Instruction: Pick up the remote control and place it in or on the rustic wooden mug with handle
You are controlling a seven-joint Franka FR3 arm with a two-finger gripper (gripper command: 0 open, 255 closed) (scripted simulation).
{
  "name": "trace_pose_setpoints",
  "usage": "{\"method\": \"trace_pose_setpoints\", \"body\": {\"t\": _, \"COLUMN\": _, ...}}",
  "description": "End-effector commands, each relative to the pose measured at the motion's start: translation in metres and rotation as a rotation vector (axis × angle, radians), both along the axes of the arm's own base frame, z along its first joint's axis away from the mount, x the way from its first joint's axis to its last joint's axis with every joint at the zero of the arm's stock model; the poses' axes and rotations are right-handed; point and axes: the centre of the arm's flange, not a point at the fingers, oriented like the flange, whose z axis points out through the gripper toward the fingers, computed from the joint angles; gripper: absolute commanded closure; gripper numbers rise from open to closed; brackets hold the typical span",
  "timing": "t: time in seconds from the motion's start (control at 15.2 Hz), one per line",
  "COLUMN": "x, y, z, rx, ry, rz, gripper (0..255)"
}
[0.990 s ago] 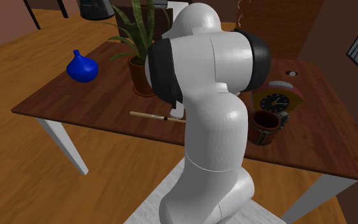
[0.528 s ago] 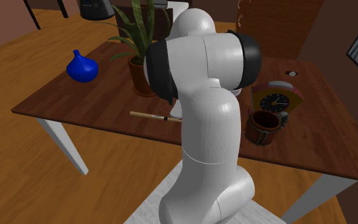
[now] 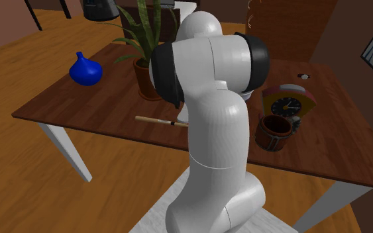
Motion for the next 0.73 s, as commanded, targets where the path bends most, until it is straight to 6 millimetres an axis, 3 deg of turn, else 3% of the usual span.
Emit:
{"method": "trace_pose_setpoints", "body": {"t": 0.0, "x": 0.0000, "y": 0.0000, "z": -0.0001, "rx": 0.000, "ry": 0.000, "rz": 0.000, "gripper": 0}}
{"method": "trace_pose_setpoints", "body": {"t": 0.07, "x": 0.0000, "y": 0.0000, "z": -0.0001, "rx": 0.000, "ry": 0.000, "rz": 0.000, "gripper": 255}}
{"method": "trace_pose_setpoints", "body": {"t": 0.66, "x": 0.0000, "y": 0.0000, "z": -0.0001, "rx": 0.000, "ry": 0.000, "rz": 0.000, "gripper": 255}}
